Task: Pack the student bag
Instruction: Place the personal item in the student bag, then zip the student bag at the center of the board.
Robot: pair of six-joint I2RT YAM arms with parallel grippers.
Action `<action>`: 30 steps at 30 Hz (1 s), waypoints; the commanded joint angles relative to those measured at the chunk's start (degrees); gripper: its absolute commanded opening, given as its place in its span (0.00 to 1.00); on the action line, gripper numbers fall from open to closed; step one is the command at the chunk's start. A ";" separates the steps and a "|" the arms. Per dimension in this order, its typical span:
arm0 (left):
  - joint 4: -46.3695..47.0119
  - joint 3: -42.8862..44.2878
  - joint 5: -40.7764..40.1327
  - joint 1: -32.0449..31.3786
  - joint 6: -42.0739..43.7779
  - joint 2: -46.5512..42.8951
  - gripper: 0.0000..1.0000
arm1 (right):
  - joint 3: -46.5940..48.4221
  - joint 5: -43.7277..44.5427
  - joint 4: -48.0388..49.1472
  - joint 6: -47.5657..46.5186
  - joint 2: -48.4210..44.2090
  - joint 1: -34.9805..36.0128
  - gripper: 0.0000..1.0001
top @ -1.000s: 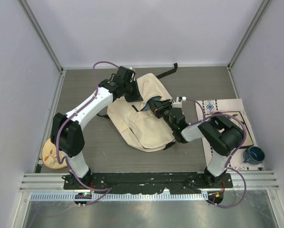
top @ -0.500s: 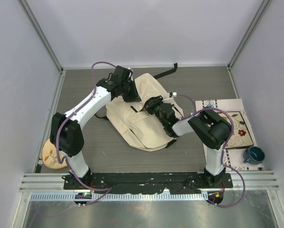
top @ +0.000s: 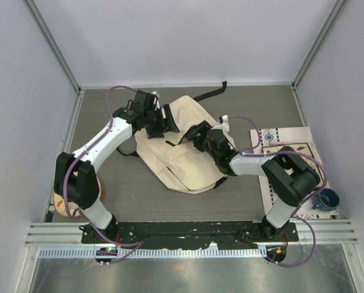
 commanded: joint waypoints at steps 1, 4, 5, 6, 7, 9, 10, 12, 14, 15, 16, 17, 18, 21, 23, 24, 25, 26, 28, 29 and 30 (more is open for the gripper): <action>3.23 -2.48 -0.22 0.38 -0.42 -6.13 0.76 | -0.42 3.65 -14.43 -8.45 -7.68 -0.49 0.70; 3.85 -3.62 -1.89 0.47 -0.60 -7.89 0.83 | -1.03 4.18 -18.57 -9.51 -9.89 -0.66 0.74; 3.68 -3.63 -2.33 0.47 -0.60 -8.60 0.84 | -1.38 3.75 -18.93 -9.34 -11.12 -0.84 0.74; 3.41 -3.63 -2.42 0.47 -0.60 -8.95 0.85 | -1.73 3.22 -19.80 -9.25 -11.83 -0.93 0.74; 2.80 -3.71 -2.60 0.47 -0.51 -9.48 0.85 | -2.17 2.95 -20.16 -9.25 -12.62 -0.93 0.74; 1.92 -4.41 -3.30 0.47 -0.25 -11.23 0.88 | -4.28 2.25 -20.60 -9.34 -15.69 -0.93 0.73; 1.92 -5.11 -3.91 0.47 -0.25 -12.11 0.89 | -6.37 2.34 -20.51 -9.25 -16.83 -0.84 0.73; 2.79 -8.71 -5.23 0.47 -1.03 -15.35 0.95 | -8.14 2.95 -21.47 -10.04 -21.73 -0.93 0.69; 3.76 -13.44 -6.55 0.47 -2.61 -17.64 0.97 | -10.08 4.26 -22.88 -11.35 -25.35 -0.93 0.65; 4.89 -14.95 -7.07 0.47 -3.40 -19.57 0.98 | -10.44 4.79 -24.89 -12.58 -28.68 -0.93 0.64; 5.43 -16.79 -7.86 0.47 -4.11 -20.55 0.98 | -10.70 6.19 -26.21 -13.37 -30.62 -0.93 0.63; 5.95 -19.77 -8.22 0.47 -6.03 -21.43 0.98 | -10.53 6.90 -28.92 -14.34 -32.21 -0.93 0.63; 7.18 -21.45 -8.57 0.47 -7.18 -22.83 0.99 | -10.61 7.69 -29.82 -16.00 -33.70 -0.93 0.63; 12.17 -28.46 -8.92 0.38 -11.92 -25.20 1.00 | -10.09 9.72 -32.99 -19.51 -38.63 -0.93 0.63; 15.69 -32.26 -9.36 0.47 -14.65 -27.14 1.00 | -8.42 9.98 -35.70 -21.19 -39.61 -0.93 0.63; 19.72 -35.32 -9.36 0.47 -16.83 -27.41 1.00 | -7.63 9.63 -36.68 -22.33 -39.69 -1.10 0.63; 21.32 -36.57 -9.36 0.47 -17.73 -27.58 1.00 | -6.15 9.20 -37.38 -23.04 -39.26 -1.02 0.63; 22.73 -37.37 -9.10 0.47 -18.26 -27.50 1.00 | -5.44 7.28 -38.00 -23.66 -39.08 -1.02 0.63; 26.08 -38.34 -8.66 0.47 -18.96 -25.75 0.99 | -3.51 4.99 -38.35 -25.24 -38.38 -1.02 0.63; 26.69 -38.26 -8.57 0.47 -19.05 -25.13 1.00 | -2.89 2.62 -38.44 -25.77 -37.77 -1.02 0.63; 27.92 -38.08 -8.05 0.38 -19.05 -24.08 1.00 | -2.36 1.21 -38.36 -26.29 -37.33 -1.02 0.63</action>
